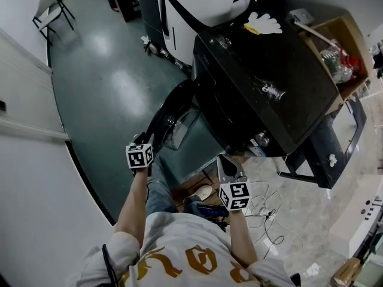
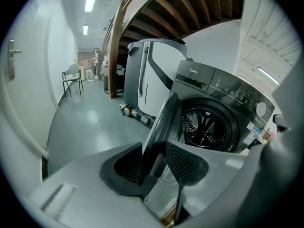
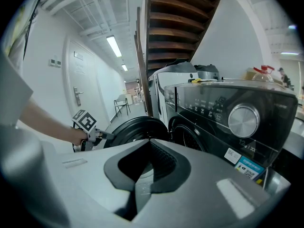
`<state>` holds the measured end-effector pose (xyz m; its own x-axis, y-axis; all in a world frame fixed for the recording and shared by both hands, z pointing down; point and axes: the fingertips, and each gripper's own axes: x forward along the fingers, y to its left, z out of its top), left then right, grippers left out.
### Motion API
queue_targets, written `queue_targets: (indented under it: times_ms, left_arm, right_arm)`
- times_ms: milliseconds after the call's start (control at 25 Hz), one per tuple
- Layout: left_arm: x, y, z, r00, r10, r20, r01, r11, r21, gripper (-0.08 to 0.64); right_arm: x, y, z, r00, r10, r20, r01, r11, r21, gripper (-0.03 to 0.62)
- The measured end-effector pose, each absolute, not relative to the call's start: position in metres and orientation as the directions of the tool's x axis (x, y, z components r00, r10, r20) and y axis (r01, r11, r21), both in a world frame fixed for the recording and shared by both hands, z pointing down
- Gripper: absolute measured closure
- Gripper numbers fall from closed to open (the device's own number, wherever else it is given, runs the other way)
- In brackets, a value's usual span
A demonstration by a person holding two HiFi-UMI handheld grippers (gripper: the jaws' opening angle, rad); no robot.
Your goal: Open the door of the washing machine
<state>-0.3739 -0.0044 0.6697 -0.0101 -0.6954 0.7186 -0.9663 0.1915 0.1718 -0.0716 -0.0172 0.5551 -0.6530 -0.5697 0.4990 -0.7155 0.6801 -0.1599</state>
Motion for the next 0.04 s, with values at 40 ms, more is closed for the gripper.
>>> queue_targets:
  times_ms: [40]
  left_arm:
    - [-0.3738,-0.0043,0.6696,-0.011,-0.696,0.718,-0.966,0.192,0.172,0.405]
  right_arm:
    - [-0.0713,-0.0173,0.5552,-0.653,-0.57,0.499,-0.715,0.68,-0.159,0.571]
